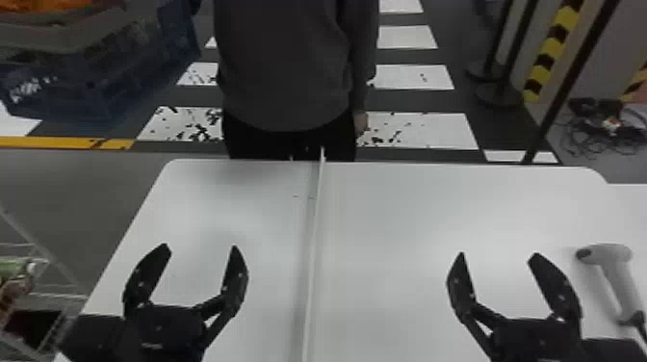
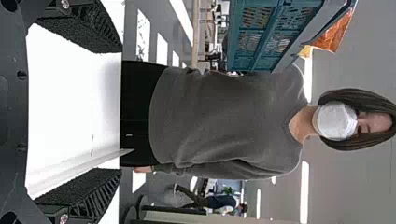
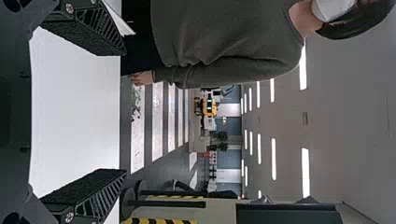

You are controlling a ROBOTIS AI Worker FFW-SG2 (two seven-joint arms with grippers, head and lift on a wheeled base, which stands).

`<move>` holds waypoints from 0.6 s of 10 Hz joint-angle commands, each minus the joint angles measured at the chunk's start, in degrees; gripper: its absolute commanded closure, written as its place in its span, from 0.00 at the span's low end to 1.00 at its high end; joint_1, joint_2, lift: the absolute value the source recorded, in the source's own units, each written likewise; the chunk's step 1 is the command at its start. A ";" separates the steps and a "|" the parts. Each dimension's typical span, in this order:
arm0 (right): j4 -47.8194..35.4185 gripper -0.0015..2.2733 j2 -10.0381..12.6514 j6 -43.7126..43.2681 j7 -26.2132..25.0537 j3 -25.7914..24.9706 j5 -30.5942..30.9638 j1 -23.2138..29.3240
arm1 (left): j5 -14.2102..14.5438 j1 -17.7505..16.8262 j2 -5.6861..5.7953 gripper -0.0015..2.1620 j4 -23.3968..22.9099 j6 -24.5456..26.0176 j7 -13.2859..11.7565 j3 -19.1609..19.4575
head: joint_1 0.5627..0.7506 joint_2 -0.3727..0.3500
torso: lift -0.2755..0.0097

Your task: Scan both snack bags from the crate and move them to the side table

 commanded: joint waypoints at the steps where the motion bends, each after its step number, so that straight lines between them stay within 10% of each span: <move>1: -0.05 0.04 0.01 0.00 0.00 0.10 0.00 0.00 | 0.40 0.12 0.11 0.03 0.06 0.11 0.00 0.23 | 0.70 0.59 | 0.62; 6: 0.13 0.04 0.19 1.23 0.00 -0.08 -0.09 -0.09 | 0.66 0.12 0.11 0.03 -0.55 -0.06 -0.26 -0.38 | 0.70 0.59 | 0.62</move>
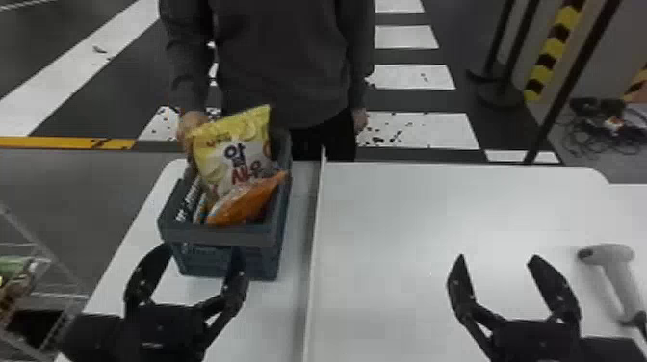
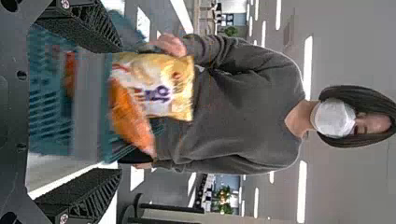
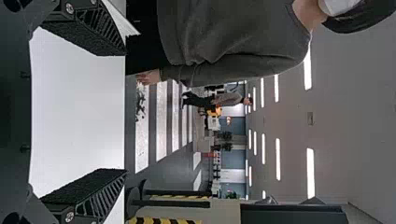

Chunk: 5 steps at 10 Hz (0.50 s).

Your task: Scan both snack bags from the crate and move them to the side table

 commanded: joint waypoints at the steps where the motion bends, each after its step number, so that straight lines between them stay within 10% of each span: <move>1: 0.19 0.04 0.18 0.12 0.01 -0.10 -0.02 -0.08 | 0.00 0.00 0.00 0.03 -0.07 0.00 -0.08 -0.62 | 0.70 0.59 | 0.62; 5: 0.81 0.05 0.18 1.88 -0.08 -0.54 -0.02 -0.43 | -0.08 -1.76 -0.09 0.03 -0.07 2.11 -1.67 -0.44 | 0.70 0.55 | 0.62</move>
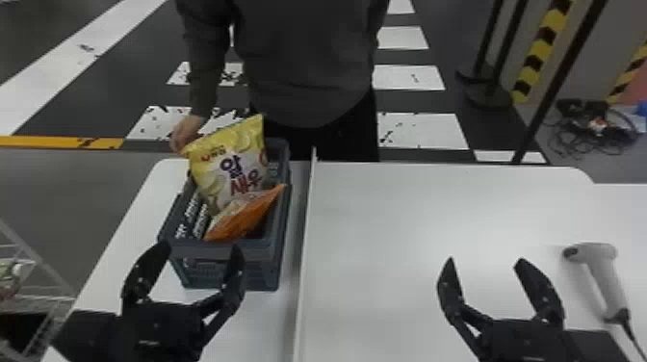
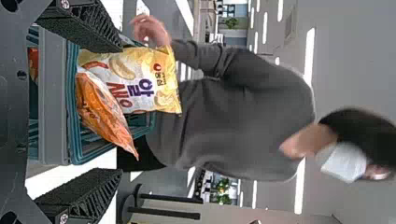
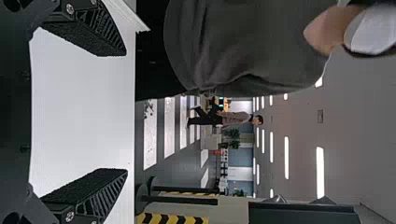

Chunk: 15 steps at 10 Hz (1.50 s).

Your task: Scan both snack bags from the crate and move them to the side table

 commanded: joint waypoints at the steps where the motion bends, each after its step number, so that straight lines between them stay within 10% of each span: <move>1: 0.08 0.05 -0.05 0.02 0.01 -0.13 0.00 -0.02 | -0.02 -2.64 -0.07 0.03 -0.10 6.09 -1.16 1.16 | 0.70 0.55 | 0.62; 6: 0.16 0.05 -0.31 0.54 0.01 -0.74 0.00 -0.02 | -1.43 -13.97 0.10 0.03 0.25 27.18 -6.25 3.00 | 0.70 0.56 | 0.62; 10: 0.25 0.05 -0.31 1.25 0.01 -0.74 0.00 -0.46 | -3.98 -18.63 0.19 0.06 2.45 31.40 -10.12 3.36 | 0.70 0.55 | 0.62; 12: 0.34 0.05 -0.40 1.42 0.01 -0.83 0.00 -0.54 | -4.24 -20.74 0.19 0.37 4.21 34.04 -13.02 4.67 | 0.70 0.55 | 0.62; 14: 0.25 0.05 -0.40 1.60 0.01 -0.83 0.00 -0.54 | -3.63 -22.23 0.10 0.99 4.38 38.96 -13.11 4.94 | 0.70 0.55 | 0.62; 15: 0.25 0.05 -0.40 1.60 0.01 -0.92 0.00 -0.54 | -3.98 -22.41 0.10 0.99 4.12 40.19 -13.37 5.11 | 0.70 0.56 | 0.62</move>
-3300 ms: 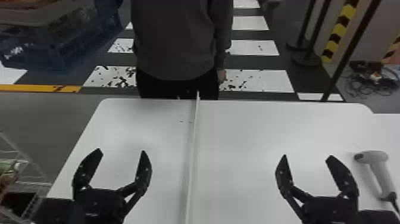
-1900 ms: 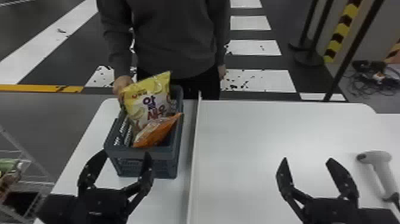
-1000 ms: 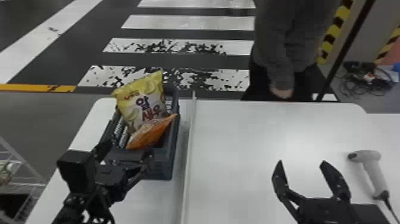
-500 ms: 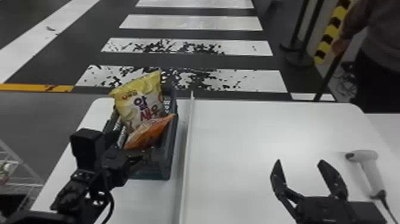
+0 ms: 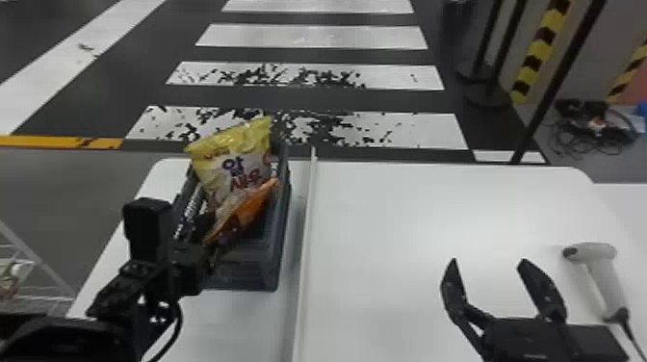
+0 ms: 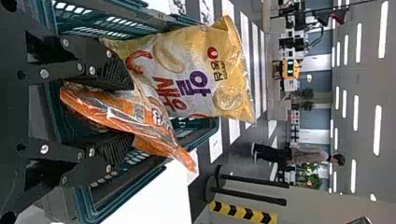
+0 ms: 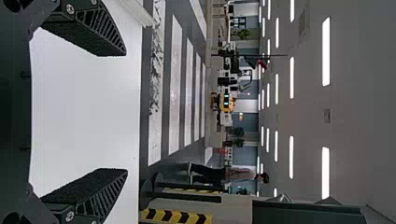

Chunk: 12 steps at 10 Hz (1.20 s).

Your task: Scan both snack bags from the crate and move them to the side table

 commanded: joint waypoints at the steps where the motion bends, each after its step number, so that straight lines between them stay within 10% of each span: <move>1: 0.06 0.05 0.00 0.15 0.00 -0.14 0.00 -0.04 | -0.39 -0.20 0.00 0.99 -0.96 0.81 0.26 0.33 | 0.70 0.57 | 0.62; 5: -0.03 0.05 0.00 0.68 0.00 -0.14 0.09 -0.21 | 1.89 -0.56 -0.09 0.99 -6.84 0.63 3.86 2.53 | 0.70 0.60 | 0.62; 12: -0.38 0.05 0.09 4.55 0.00 1.45 1.58 -1.62 | 19.03 3.66 -0.62 0.99 -22.31 3.09 7.64 6.13 | 0.70 0.61 | 0.62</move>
